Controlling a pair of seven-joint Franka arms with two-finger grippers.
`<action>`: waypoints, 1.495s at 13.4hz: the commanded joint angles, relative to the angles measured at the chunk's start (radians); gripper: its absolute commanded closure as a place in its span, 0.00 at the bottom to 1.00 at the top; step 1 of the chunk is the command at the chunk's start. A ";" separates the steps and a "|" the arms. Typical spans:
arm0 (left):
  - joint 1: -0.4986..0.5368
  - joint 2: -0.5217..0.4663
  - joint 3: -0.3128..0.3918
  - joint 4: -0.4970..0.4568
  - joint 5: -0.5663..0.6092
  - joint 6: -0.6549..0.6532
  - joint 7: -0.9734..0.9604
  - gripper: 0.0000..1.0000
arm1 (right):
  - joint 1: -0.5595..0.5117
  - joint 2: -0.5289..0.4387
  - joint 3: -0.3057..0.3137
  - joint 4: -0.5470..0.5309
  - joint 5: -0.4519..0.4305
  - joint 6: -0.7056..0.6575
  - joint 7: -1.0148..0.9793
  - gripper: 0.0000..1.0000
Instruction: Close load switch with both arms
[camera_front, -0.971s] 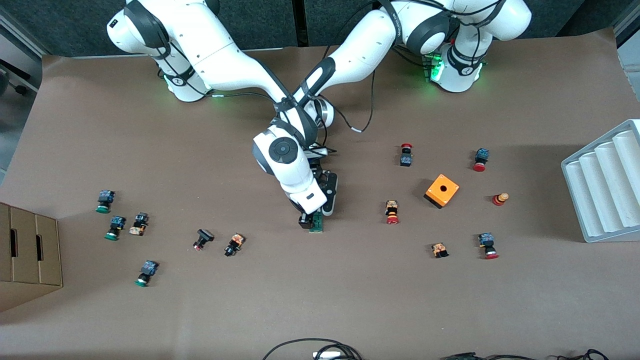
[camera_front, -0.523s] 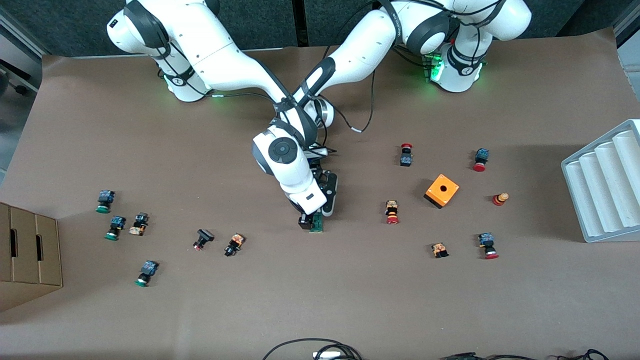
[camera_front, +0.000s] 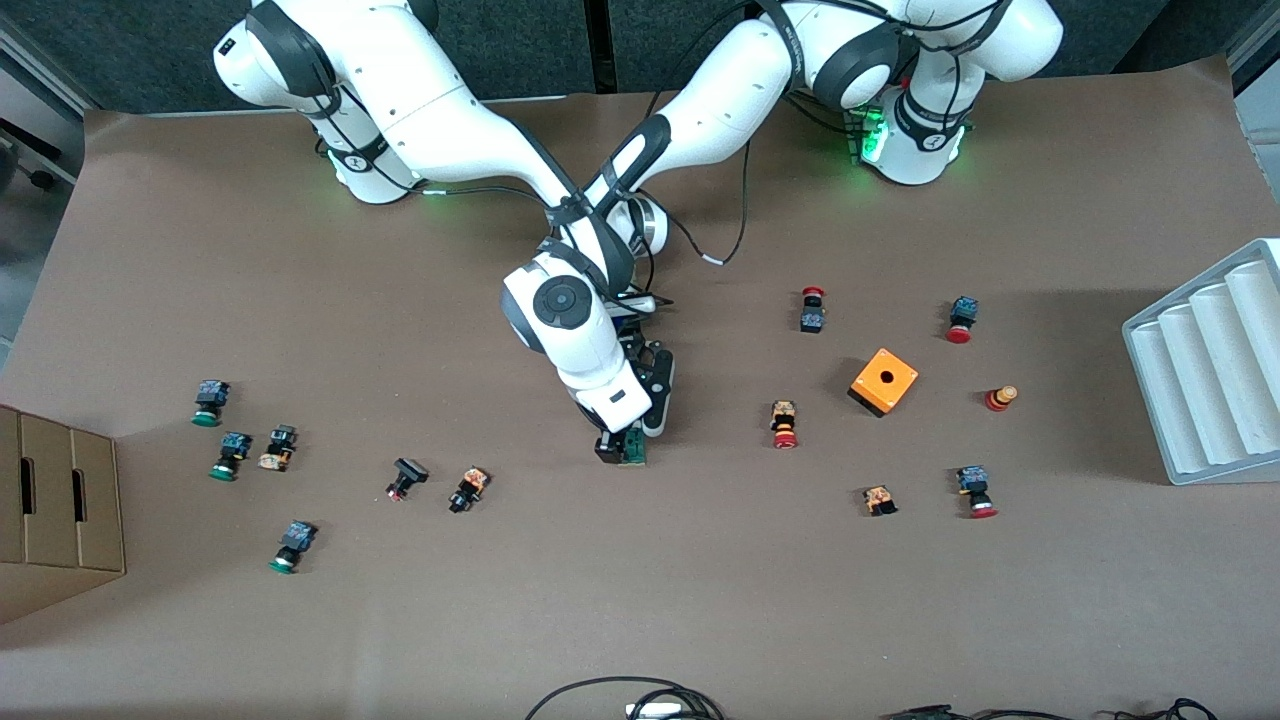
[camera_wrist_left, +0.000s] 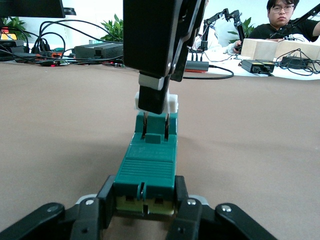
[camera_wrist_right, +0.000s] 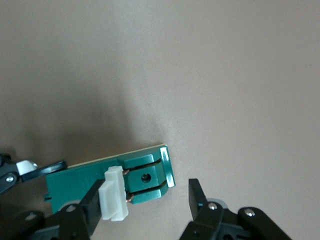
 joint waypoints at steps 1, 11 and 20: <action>-0.002 0.024 0.007 0.019 0.000 0.011 -0.012 0.57 | -0.011 0.010 -0.005 0.025 0.016 0.016 -0.014 0.27; -0.002 0.024 0.007 0.019 0.000 0.011 -0.012 0.57 | -0.014 0.012 -0.008 0.044 0.028 0.019 -0.001 0.27; -0.002 0.024 0.007 0.019 0.000 0.011 -0.012 0.57 | -0.022 0.027 -0.011 0.071 0.030 0.028 -0.001 0.28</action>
